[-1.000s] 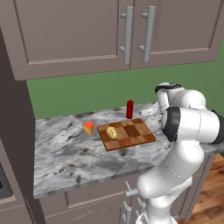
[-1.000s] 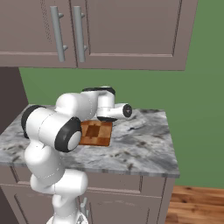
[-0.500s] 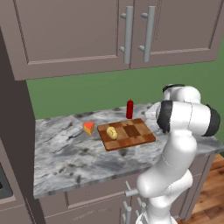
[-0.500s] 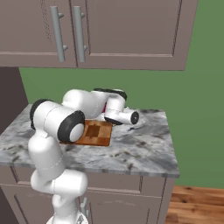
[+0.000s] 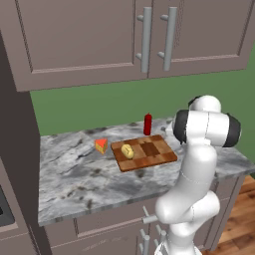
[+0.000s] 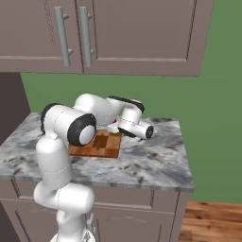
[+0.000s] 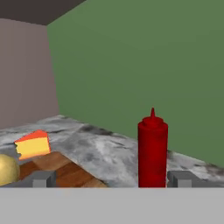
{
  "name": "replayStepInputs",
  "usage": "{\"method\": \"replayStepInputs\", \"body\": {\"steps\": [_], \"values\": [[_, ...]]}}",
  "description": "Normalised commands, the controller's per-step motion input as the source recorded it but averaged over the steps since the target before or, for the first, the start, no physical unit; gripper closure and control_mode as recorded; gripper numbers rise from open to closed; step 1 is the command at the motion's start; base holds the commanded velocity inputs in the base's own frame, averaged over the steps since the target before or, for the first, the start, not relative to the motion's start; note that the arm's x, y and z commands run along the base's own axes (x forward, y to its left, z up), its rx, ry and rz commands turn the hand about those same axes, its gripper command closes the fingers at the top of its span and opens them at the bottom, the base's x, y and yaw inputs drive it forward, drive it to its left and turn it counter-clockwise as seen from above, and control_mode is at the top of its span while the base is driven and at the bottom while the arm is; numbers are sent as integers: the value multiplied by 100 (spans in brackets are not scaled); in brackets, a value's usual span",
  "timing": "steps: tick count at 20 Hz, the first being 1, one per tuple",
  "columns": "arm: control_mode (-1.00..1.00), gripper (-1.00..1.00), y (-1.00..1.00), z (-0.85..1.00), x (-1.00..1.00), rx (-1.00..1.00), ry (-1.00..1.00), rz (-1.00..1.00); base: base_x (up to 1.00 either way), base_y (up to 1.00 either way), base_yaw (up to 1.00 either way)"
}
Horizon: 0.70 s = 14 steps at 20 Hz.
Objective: Retrieve the reheated potato from the microwave, then place the potato, cheese, and condiment on the cutting board.
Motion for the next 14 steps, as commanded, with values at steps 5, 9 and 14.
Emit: {"method": "replayStepInputs", "body": {"steps": [5, 9, 14], "values": [[-100, -100, 0, -6, 28, 5, -3, 0, 0, 0, 0], [-100, -100, 4, -1, 35, 0, -4, 0, 0, 0, 0], [-100, -100, 10, -5, 27, 0, -3, 0, 0, 0, 0]]}}
